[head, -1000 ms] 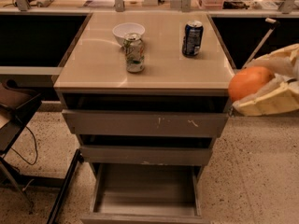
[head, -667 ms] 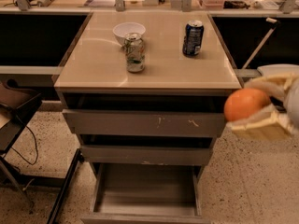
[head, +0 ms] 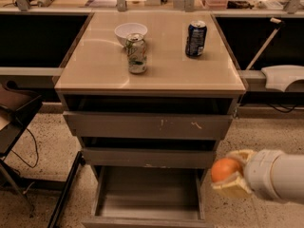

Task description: Place orange into bottom drawer

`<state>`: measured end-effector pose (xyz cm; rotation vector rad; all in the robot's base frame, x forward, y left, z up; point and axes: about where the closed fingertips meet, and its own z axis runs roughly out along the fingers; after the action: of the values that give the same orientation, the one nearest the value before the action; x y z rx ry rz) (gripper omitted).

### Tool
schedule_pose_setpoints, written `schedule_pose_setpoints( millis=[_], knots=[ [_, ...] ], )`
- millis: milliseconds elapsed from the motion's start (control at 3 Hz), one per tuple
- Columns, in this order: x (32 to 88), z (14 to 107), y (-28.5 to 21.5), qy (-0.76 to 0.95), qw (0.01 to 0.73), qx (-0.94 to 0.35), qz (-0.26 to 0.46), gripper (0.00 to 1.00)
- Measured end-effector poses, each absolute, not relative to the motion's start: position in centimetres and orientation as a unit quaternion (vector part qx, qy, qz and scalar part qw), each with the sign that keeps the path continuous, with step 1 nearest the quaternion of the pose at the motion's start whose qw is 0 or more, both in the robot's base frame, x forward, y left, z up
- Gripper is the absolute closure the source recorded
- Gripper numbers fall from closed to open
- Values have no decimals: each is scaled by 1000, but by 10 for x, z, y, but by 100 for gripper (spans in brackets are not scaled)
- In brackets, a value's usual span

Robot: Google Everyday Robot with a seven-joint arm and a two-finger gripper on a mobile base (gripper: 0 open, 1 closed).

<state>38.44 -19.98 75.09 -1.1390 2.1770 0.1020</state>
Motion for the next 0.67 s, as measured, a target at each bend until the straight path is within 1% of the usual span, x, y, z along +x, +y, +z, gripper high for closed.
schedule_pose_setpoints(
  millis=[333, 667],
  knots=[
    [375, 714, -186, 842, 293, -449, 52, 100],
    [375, 714, -186, 842, 294, -449, 52, 100]
  ],
)
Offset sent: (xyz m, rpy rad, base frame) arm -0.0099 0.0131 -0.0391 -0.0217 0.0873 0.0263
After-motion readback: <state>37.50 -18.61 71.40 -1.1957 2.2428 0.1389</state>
